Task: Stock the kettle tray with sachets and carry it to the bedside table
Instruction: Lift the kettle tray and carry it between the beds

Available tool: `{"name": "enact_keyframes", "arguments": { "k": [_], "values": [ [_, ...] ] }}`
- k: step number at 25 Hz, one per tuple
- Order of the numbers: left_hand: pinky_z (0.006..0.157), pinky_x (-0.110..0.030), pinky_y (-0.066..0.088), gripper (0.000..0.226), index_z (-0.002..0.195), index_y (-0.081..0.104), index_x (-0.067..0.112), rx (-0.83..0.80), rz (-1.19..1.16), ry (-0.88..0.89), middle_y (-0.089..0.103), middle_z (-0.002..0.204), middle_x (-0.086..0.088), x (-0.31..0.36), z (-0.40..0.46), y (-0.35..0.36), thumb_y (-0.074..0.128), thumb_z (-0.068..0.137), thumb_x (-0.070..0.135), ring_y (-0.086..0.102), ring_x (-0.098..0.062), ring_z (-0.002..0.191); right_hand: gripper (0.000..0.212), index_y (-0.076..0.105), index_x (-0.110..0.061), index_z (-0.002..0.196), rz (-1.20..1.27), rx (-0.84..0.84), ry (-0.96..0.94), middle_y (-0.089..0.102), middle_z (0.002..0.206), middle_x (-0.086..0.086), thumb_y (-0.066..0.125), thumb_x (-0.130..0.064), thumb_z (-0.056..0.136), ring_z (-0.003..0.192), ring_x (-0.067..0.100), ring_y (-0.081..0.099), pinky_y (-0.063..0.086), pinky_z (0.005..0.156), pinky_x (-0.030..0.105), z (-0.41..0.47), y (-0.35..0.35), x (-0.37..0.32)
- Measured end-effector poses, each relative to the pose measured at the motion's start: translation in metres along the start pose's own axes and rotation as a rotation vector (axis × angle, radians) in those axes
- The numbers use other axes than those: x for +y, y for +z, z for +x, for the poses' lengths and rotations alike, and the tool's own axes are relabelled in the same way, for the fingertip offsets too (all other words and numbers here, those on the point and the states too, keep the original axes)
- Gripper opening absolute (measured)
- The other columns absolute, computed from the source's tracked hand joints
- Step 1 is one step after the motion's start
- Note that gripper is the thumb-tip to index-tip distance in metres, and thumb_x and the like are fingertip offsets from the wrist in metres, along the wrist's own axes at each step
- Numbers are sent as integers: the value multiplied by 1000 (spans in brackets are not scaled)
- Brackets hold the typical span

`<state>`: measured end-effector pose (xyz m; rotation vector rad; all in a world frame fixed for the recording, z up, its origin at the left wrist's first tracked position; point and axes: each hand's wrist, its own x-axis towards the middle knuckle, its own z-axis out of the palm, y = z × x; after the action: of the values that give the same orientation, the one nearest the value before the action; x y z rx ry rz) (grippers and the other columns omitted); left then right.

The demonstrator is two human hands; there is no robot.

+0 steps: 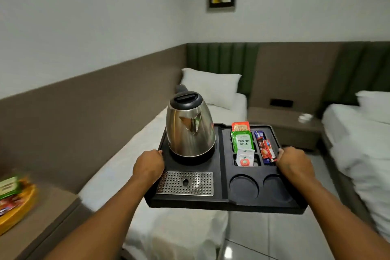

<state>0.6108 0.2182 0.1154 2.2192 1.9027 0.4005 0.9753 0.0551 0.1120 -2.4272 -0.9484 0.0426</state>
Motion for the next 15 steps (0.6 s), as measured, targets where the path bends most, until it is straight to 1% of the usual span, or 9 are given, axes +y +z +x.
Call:
{"name": "enact_keyframes", "arguments": {
  "k": [2, 4, 6, 7, 10, 12, 14, 15],
  "values": [
    [68, -34, 44, 46, 101, 70, 8, -27, -22, 60, 70, 103, -17, 71, 40, 32, 35, 105, 38, 65, -34, 90, 39, 68, -1, 85, -5, 37, 57, 69, 90, 25, 44, -29, 98, 80, 40, 62, 42, 64, 36, 50, -10, 46],
    [68, -33, 44, 45, 102, 70, 9, -45, -45, 125, 70, 104, -17, 143, 84, 68, 35, 104, 38, 65, -33, 87, 38, 67, 1, 84, 6, 77, 103, 68, 91, 28, 45, -27, 97, 83, 43, 63, 43, 65, 38, 106, -18, 89],
    [67, -33, 44, 45, 101, 71, 10, -57, -69, 184, 71, 102, -16, 217, 137, 105, 35, 104, 36, 61, -30, 79, 38, 65, 0, 82, -2, 141, 163, 68, 91, 29, 45, -28, 98, 80, 42, 61, 40, 64, 37, 172, -19, 129],
    [67, -33, 44, 44, 101, 71, 10, -62, -70, 217, 71, 101, -17, 254, 164, 123, 35, 104, 36, 61, -30, 79, 39, 65, -2, 82, -14, 151, 198, 68, 91, 27, 44, -29, 98, 77, 40, 59, 39, 63, 36, 206, -20, 147],
    [68, -34, 45, 43, 101, 70, 9, -109, -66, 277, 70, 102, -18, 359, 241, 175, 35, 104, 33, 63, -34, 84, 40, 64, -4, 81, -54, 188, 266, 68, 89, 24, 42, -32, 99, 70, 33, 53, 38, 62, 35, 313, -18, 189],
    [67, -34, 43, 40, 101, 69, 8, -135, -51, 311, 70, 100, -18, 417, 284, 204, 36, 104, 31, 60, -31, 80, 40, 65, -3, 84, -81, 190, 292, 68, 90, 24, 42, -32, 99, 74, 36, 58, 38, 62, 35, 378, -17, 213],
    [67, -34, 42, 42, 102, 68, 8, -162, -52, 309, 69, 101, -18, 469, 326, 236, 35, 105, 33, 62, -32, 83, 40, 67, -2, 88, -90, 182, 323, 69, 92, 23, 43, -31, 99, 81, 39, 63, 38, 64, 34, 444, -11, 235],
    [67, -34, 42, 43, 102, 68, 8, -174, -48, 305, 69, 102, -18, 496, 350, 252, 33, 105, 34, 63, -33, 86, 39, 67, -2, 88, -92, 183, 343, 69, 92, 22, 43, -31, 99, 81, 38, 63, 39, 64, 33, 480, -5, 246]
  ]
}}
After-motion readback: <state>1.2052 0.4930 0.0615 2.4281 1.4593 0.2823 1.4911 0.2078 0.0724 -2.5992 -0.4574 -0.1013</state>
